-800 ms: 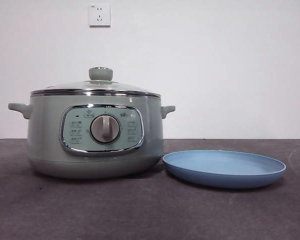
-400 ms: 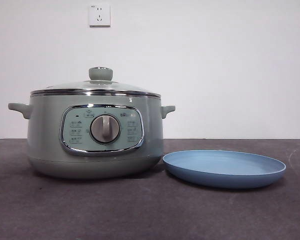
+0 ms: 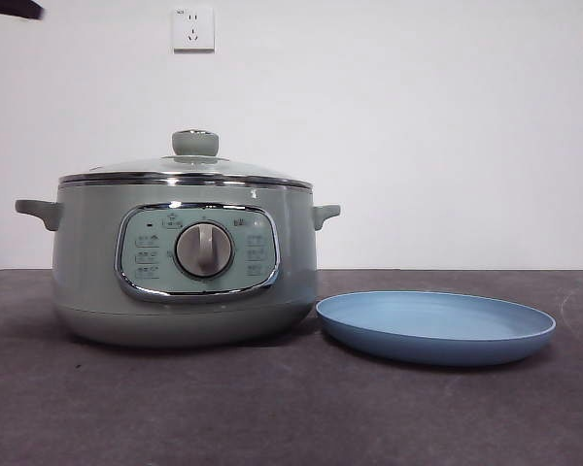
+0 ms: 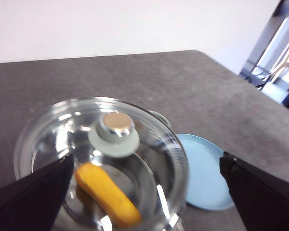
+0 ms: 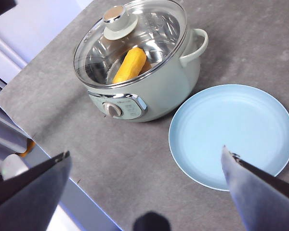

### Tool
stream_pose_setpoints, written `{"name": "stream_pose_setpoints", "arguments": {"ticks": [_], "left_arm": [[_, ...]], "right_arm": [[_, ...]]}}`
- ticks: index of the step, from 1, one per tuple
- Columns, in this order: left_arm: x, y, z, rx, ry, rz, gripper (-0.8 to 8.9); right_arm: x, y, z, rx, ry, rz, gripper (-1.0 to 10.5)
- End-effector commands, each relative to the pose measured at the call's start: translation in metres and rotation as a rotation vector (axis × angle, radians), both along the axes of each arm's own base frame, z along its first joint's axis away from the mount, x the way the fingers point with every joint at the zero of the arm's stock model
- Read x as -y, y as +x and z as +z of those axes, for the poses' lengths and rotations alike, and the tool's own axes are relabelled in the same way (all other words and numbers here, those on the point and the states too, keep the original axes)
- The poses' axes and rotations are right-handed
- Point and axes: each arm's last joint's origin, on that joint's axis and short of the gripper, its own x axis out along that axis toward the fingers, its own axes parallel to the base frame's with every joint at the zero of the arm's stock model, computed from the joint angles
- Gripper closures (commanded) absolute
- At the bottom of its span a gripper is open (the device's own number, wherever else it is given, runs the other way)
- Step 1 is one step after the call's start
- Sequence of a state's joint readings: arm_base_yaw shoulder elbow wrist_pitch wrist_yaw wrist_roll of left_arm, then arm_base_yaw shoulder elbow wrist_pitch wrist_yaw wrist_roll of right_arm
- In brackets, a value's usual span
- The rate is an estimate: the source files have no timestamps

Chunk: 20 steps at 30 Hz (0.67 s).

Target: Take the corn out from the steamer,put the corn on the plate,close the lid

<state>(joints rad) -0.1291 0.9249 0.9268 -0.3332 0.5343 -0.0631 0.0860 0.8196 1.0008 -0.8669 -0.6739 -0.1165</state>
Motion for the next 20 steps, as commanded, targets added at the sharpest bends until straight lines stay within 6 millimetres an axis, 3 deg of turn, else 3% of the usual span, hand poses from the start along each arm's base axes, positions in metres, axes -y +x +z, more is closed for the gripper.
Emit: {"name": "stream_pose_setpoints", "arguments": {"ticks": [1,6,11,20], "left_arm": [[0.011,0.023,0.007,0.027,0.06,-0.012,2.17],[0.033,0.062,0.008,0.012,0.123,-0.041,2.17],[0.058,0.095,-0.006,0.015,0.205,-0.04,2.17],[0.083,0.126,-0.041,-0.016,0.278,-0.007,2.17]], "right_arm": [[0.0,0.0,0.001,0.01,-0.001,0.005,3.8],[0.0,0.0,0.001,0.011,-0.001,0.006,3.8],[0.0,0.0,0.001,0.01,-0.001,0.006,3.8],[0.0,0.0,0.001,0.01,-0.001,0.006,3.8]]}}
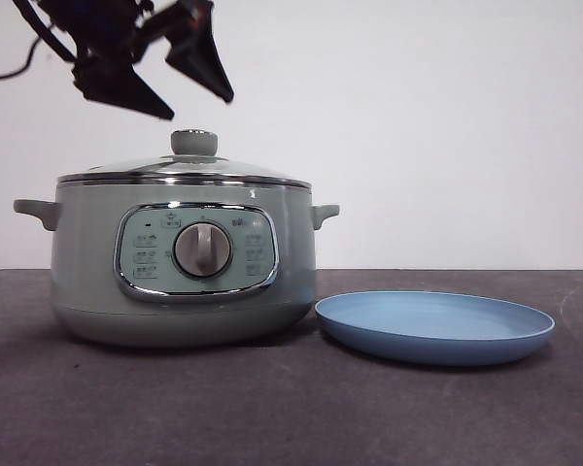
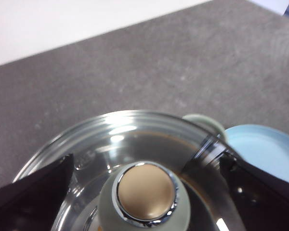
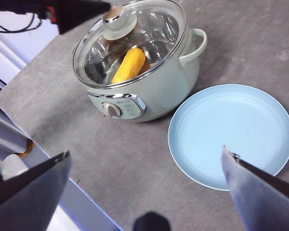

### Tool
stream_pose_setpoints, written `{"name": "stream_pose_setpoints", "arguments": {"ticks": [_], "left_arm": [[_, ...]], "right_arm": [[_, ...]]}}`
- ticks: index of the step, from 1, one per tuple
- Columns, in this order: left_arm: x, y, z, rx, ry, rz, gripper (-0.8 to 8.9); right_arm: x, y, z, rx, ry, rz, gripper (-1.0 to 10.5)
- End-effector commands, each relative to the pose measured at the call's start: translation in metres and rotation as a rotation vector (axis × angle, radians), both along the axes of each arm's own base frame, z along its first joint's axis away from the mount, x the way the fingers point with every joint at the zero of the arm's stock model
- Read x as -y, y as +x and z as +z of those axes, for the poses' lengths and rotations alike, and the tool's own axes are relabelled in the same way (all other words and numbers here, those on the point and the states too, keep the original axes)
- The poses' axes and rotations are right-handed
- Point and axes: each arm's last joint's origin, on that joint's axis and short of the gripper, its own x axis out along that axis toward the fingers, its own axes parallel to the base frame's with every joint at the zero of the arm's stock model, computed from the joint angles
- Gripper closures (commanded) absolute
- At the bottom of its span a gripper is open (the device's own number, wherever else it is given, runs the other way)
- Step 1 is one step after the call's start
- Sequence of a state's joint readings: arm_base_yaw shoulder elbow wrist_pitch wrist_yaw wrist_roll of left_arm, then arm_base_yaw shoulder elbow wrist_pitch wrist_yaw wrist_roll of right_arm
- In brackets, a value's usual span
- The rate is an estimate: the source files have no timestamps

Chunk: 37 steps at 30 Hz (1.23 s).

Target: Take the corn out from the steamer,put the corn on the plate,close the lid

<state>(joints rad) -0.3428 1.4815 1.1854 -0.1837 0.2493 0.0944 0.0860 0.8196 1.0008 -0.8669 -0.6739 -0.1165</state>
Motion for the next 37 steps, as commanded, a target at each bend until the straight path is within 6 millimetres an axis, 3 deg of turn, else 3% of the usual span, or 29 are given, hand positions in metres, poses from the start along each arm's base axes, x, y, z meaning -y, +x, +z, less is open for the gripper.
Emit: {"name": "stream_pose_setpoints", "arguments": {"ticks": [1,13,20,24,37], "left_arm": [[0.005,0.006,-0.007,0.007,0.023,0.003,2.17],[0.019,0.015,-0.034,-0.07,0.093,0.034,2.3],[0.02,0.014,-0.035,-0.076,0.101,0.044,6.83],[0.02,0.013,-0.036,-0.091,0.107,0.043,8.24],[0.019,0.01,-0.023,-0.063,0.092,0.039,8.22]], "right_arm": [[0.0,0.0,0.001,0.01,-0.001,0.006,3.8],[0.0,0.0,0.001,0.009,-0.001,0.006,3.8],[0.0,0.0,0.001,0.009,-0.001,0.005,3.8],[0.0,0.0,0.001,0.01,-0.001,0.005,3.8],[0.0,0.0,0.001,0.01,-0.001,0.005,3.8]]}}
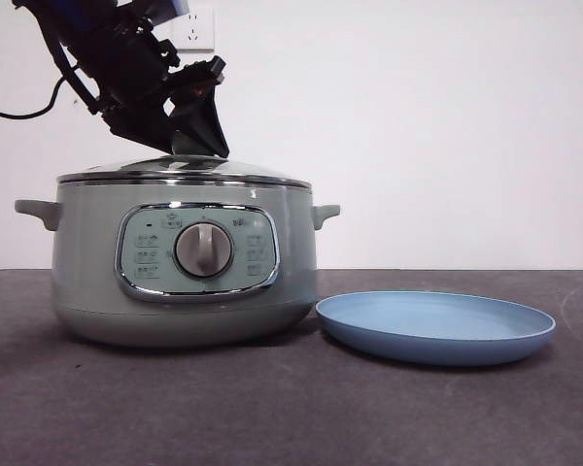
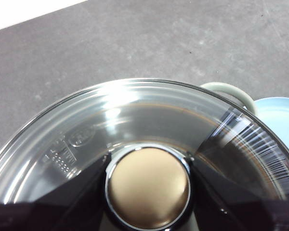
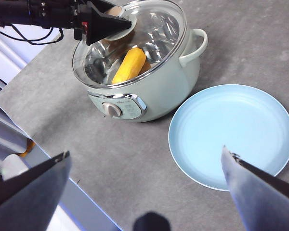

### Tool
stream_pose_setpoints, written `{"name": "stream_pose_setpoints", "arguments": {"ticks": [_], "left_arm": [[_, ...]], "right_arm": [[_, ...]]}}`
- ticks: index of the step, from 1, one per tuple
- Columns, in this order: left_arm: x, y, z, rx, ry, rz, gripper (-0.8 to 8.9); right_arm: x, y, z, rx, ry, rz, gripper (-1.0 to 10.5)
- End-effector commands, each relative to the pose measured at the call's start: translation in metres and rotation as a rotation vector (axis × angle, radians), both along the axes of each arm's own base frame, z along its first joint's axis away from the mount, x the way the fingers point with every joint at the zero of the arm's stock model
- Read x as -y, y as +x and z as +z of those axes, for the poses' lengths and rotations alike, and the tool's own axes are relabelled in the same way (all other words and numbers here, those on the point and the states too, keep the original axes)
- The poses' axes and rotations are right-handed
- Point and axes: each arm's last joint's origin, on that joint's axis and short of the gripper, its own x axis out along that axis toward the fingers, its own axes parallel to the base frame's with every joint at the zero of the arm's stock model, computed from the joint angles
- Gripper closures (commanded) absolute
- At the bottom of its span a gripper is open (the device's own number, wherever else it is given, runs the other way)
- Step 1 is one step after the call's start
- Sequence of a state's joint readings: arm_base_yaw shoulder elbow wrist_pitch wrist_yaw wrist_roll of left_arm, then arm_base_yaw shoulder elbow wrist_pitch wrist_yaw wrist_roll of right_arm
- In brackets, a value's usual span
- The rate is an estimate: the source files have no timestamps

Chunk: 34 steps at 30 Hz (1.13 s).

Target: Take the corn out from the steamer,put the corn on the plate,close the lid

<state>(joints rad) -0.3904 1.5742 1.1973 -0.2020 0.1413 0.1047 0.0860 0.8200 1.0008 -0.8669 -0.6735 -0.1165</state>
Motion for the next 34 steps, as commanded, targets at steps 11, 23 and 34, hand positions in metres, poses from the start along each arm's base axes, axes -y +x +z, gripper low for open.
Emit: {"name": "stream_pose_setpoints", "arguments": {"ticks": [11,23,34], "left_arm": [[0.002,0.001,0.039,0.063,-0.041,-0.016,8.22],[-0.009,-0.025,0.113,0.181,-0.117,-0.003,8.22],[-0.053,-0.126,0.176,0.3,-0.178,0.006,8.22]], "right_arm": [[0.0,0.001,0.001,0.012,-0.001,0.005,3.8],[-0.004,0.024,-0.003,-0.017,0.03,-0.013,3.8],[-0.04,0.063,0.0,0.004,0.08,0.008,3.8]]}}
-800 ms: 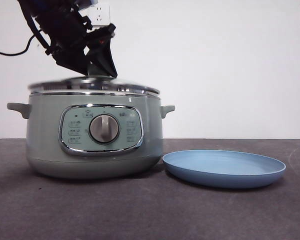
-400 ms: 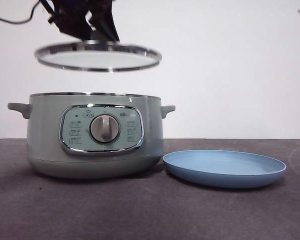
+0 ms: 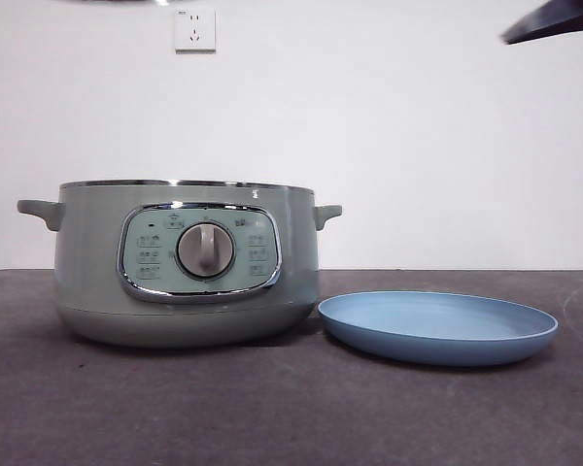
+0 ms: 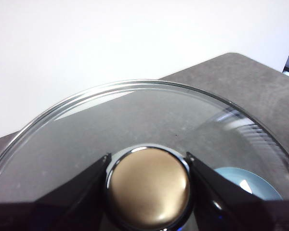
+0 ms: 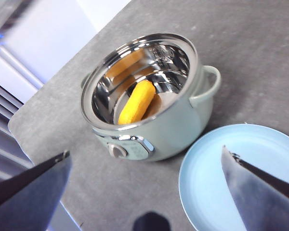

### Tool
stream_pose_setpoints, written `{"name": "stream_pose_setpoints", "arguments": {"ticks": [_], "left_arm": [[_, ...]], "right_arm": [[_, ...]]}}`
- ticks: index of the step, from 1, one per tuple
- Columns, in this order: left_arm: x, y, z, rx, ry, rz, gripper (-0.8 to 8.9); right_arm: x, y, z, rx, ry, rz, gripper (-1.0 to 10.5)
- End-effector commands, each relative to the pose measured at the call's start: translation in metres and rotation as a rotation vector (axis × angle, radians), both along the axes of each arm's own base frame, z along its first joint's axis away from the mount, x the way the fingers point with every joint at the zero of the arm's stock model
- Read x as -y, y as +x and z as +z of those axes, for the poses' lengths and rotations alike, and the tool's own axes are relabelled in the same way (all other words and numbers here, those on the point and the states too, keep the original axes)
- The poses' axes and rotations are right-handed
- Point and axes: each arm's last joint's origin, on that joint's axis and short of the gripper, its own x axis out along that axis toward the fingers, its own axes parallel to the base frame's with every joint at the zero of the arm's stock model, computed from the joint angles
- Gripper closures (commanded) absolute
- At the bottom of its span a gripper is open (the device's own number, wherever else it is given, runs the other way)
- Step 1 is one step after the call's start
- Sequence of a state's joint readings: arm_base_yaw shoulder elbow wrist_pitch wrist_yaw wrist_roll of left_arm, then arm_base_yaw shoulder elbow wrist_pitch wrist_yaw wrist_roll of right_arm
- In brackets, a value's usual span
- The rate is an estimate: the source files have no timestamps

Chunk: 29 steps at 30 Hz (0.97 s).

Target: Take the corn out from the steamer,put the corn on the plate,close the lid

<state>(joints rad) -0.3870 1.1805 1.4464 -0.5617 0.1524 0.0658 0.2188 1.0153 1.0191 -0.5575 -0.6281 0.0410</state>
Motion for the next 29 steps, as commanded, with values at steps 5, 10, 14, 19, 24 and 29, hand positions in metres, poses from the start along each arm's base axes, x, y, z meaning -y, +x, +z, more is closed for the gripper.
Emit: {"name": "stream_pose_setpoints", "arguments": {"ticks": [5,10,14,19,24,29], "left_arm": [[-0.026,-0.062,0.028,0.088,-0.048,-0.002,8.22],[-0.042,-0.102,0.029,0.065,-0.036,0.005,8.22],[-0.054,-0.128,0.028,0.064,-0.023,0.05,8.22],[-0.068,-0.16,0.024,0.06,-0.018,0.077,8.22],[-0.076,-0.181,0.018,0.048,-0.013,0.079,8.22],[-0.081,-0.194,0.017,0.067,-0.026,0.077,8.22]], "right_arm": [[-0.041,0.027,0.007,-0.031,-0.054,0.029,3.8],[-0.077,0.053,0.016,-0.024,-0.098,0.057,3.8],[-0.112,0.073,0.021,-0.014,-0.138,0.072,3.8],[-0.157,0.099,0.019,0.0,-0.181,0.091,3.8],[-0.199,0.121,0.0,0.005,-0.26,0.077,3.8],[-0.238,0.142,-0.042,-0.037,-0.35,0.082,3.8]]}}
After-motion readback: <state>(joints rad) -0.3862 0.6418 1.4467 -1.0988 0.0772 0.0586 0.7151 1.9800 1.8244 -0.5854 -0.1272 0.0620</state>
